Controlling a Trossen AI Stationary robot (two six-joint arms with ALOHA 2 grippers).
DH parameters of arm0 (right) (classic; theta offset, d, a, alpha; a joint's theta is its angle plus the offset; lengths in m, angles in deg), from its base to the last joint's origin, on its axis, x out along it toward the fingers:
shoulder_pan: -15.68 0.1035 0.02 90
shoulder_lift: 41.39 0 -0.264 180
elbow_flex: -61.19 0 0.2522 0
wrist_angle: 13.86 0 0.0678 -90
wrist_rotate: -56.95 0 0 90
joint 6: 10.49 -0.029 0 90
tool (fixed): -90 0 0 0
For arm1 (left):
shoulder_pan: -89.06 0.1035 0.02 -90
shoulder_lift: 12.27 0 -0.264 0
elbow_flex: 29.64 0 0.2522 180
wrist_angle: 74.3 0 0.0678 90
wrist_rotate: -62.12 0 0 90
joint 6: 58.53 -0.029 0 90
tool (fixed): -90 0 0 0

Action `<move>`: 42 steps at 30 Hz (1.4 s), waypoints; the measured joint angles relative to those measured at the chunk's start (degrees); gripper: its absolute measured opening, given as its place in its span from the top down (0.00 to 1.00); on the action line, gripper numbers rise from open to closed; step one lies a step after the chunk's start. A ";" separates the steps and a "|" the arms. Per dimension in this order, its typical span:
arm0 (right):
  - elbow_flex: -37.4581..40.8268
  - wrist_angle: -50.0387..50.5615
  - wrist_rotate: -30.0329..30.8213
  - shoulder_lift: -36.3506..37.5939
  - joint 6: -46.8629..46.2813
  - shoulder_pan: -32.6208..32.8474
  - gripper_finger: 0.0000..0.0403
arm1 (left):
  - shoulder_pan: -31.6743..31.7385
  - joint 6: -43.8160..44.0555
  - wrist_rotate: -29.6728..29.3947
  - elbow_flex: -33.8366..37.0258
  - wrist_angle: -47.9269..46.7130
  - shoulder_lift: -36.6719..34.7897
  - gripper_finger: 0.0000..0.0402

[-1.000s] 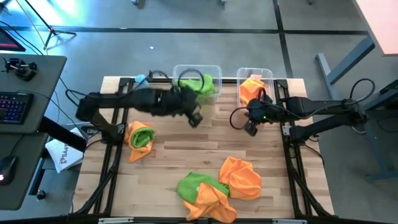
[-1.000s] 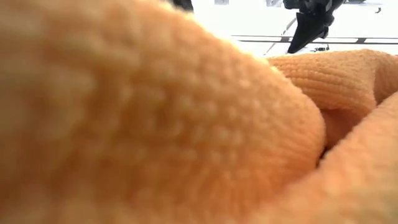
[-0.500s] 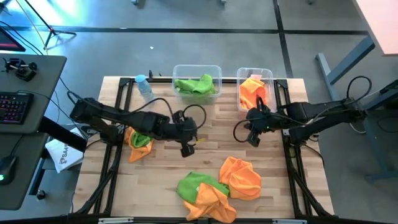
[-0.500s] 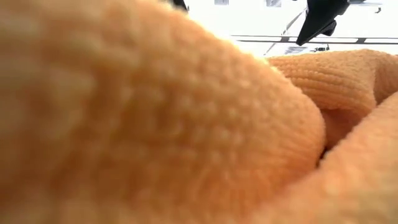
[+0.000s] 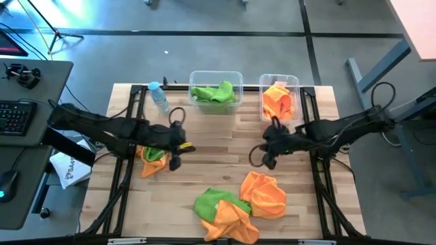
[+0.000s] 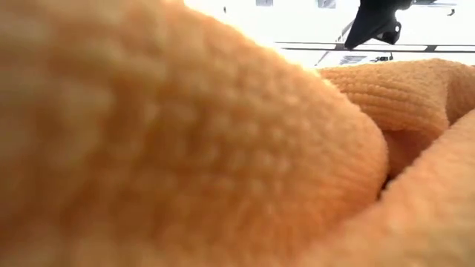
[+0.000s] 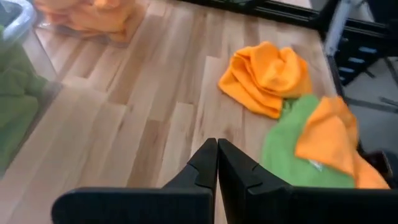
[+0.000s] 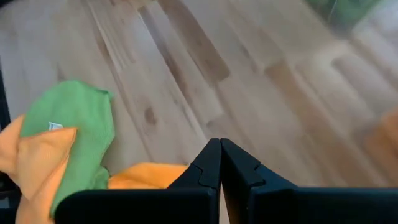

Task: Sort microfiber towel by color & place in baskets
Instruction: Put the yellow towel into the right transparent bin

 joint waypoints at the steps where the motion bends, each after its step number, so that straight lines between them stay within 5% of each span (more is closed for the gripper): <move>1: -0.34 0.43 0.01 -1.18 -1.99 0.77 1.00 | 0.00 -0.43 0.68 1.44 0.07 -1.69 1.00; 10: -5.70 7.62 -2.71 -10.93 -18.22 7.56 1.00 | 0.06 -11.62 3.71 12.16 -1.71 -12.98 1.00; 19: -6.04 13.34 -8.62 -17.00 -40.15 10.91 1.00 | 0.08 -12.41 3.37 15.77 -1.60 -14.03 1.00; 33: -3.34 10.92 -11.09 -25.85 -52.22 9.36 0.74 | 0.08 -14.88 3.64 15.92 -1.83 -14.03 1.00; 42: 0.62 3.55 -12.18 -28.58 -54.80 9.36 0.71 | 0.08 -14.87 5.23 15.92 -1.81 -14.03 1.00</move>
